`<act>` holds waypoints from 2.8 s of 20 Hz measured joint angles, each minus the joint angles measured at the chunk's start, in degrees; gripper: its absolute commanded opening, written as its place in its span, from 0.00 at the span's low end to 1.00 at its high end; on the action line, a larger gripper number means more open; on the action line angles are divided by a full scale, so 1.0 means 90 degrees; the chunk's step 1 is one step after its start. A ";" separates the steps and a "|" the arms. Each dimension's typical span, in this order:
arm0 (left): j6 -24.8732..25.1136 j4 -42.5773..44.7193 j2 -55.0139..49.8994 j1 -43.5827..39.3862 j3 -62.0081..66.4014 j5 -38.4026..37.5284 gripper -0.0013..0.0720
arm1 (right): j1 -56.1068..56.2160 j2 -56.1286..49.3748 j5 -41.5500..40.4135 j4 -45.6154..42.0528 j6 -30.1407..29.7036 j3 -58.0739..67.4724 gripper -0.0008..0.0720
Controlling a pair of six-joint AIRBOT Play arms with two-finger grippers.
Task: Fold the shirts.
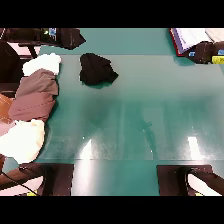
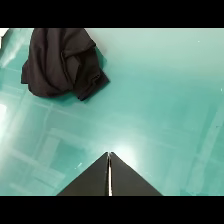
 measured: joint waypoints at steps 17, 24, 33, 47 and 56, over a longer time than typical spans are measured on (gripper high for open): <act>0.0000 -0.0032 -0.0007 0.0000 -0.0007 0.0182 0.49 | 0.0000 -0.0046 -0.0041 0.0002 0.0000 -0.0007 0.04; -0.0942 0.1469 -0.0933 0.0170 -0.0015 0.0816 0.78 | 0.0000 -0.0046 -0.0044 0.0022 0.0000 -0.0007 0.04; -0.1314 0.1428 -0.3599 0.0444 -0.0017 0.1668 0.78 | 0.0000 -0.0049 -0.0027 0.0051 0.0000 -0.0007 0.04; -0.0967 0.1224 -0.2895 0.0471 0.1588 0.1695 0.06 | 0.0000 -0.0044 -0.0027 0.0034 0.0002 0.0772 0.04; -0.0352 0.1627 0.0041 -0.0313 0.1683 0.0515 0.05 | 0.0000 -0.0039 0.0070 -0.0015 0.0000 0.2492 0.04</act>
